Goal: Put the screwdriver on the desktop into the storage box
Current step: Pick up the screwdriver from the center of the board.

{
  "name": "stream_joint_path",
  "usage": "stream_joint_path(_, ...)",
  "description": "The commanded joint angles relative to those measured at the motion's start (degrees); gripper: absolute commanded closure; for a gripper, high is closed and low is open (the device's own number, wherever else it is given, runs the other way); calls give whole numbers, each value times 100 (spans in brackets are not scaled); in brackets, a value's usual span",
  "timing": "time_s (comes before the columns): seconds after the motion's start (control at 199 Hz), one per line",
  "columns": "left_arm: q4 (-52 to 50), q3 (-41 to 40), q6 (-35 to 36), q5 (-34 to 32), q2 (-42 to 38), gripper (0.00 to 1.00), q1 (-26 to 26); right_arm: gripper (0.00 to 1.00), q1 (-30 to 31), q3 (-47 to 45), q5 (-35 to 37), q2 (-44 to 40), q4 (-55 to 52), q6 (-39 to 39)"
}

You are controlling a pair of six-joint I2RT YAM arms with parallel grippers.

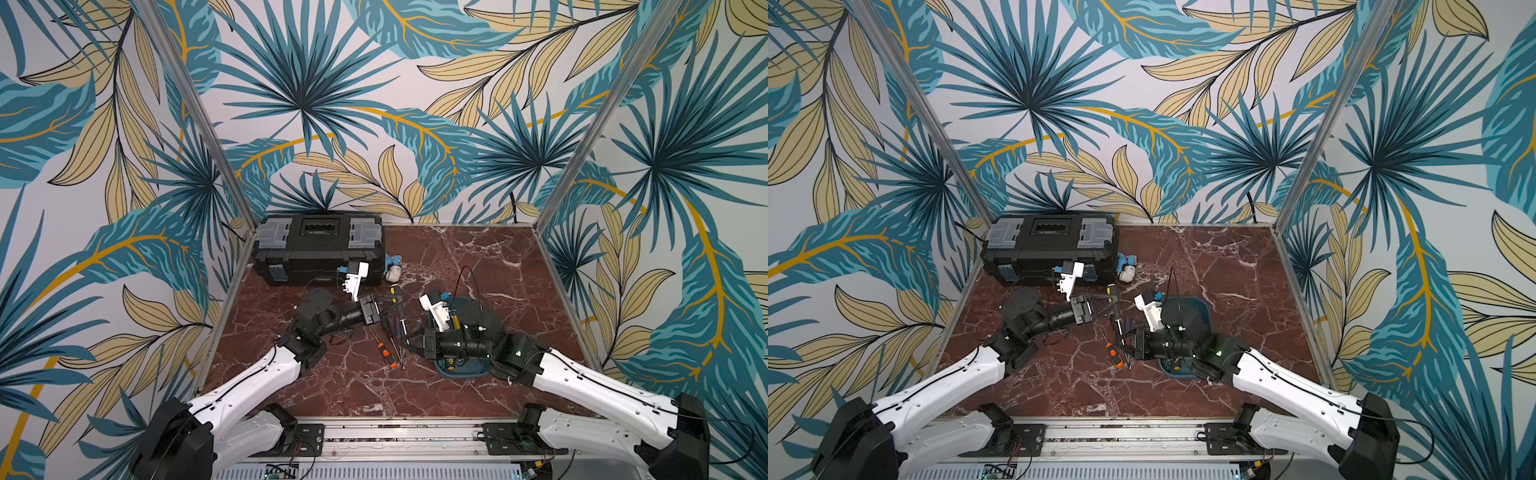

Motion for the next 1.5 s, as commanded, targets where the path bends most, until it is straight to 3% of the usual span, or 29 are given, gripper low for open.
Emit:
stream_joint_path(0.0, 472, -97, -122, 55, 62, 100, -10, 98, 17, -145, 138, -118, 2, 19)
stream_joint_path(0.05, 251, -66, -41, -19, 66, 99, -10, 100, 17, -122, 268, -138, -117, -17)
stream_joint_path(0.131, -756, 112, 303, -458, -49, 61, -35, 100, 50, 78, 725, -123, -740, -168)
stream_joint_path(0.231, -1982, 436, 925, -1228, -217, 43, -260, 100, 168, 509, 1483, 94, -1705, -439)
stream_joint_path(0.397, -3048, 902, 1243, -1940, -37, 37, -527, 100, 424, 1028, 2193, 555, -2489, -767)
stream_joint_path(0.567, -2689, 925, 1053, -1836, 361, 36, -640, 100, 735, 1322, 2503, 877, -2683, -920)
stream_joint_path(0.914, -2194, 1061, 698, -1506, 963, 50, -651, 100, 1046, 1451, 2621, 1132, -2685, -1001)
stream_joint_path(1.029, -2239, 1075, 653, -1494, 1018, 66, -651, 100, 1072, 1426, 2683, 1130, -2684, -970)
stream_joint_path(1.19, -2229, 1043, 470, -1461, 1099, 100, -652, 100, 1065, 1383, 2818, 1041, -2684, -893)
stream_joint_path(1.23, -2180, 1009, 411, -1450, 1109, 100, -643, 100, 1064, 1377, 2854, 998, -2675, -853)
stream_joint_path(1.265, -2089, 973, 364, -1440, 1119, 100, -643, 89, 1057, 1355, 2871, 958, -2668, -816)
stream_joint_path(1.31, -1893, 878, 291, -1387, 1124, 100, -636, 64, 1039, 1305, 2857, 884, -2614, -749)
stream_joint_path(1.345, -1678, 802, 241, -1318, 1126, 100, -616, 52, 1002, 1245, 2743, 813, -2516, -704)
stream_joint_path(1.416, -1179, 630, 124, -1110, 1136, 100, -559, 40, 893, 1063, 2276, 648, -2159, -650)
stream_joint_path(1.496, -559, 437, -24, -793, 1181, 100, -462, 33, 757, 833, 1765, 456, -1744, -556)
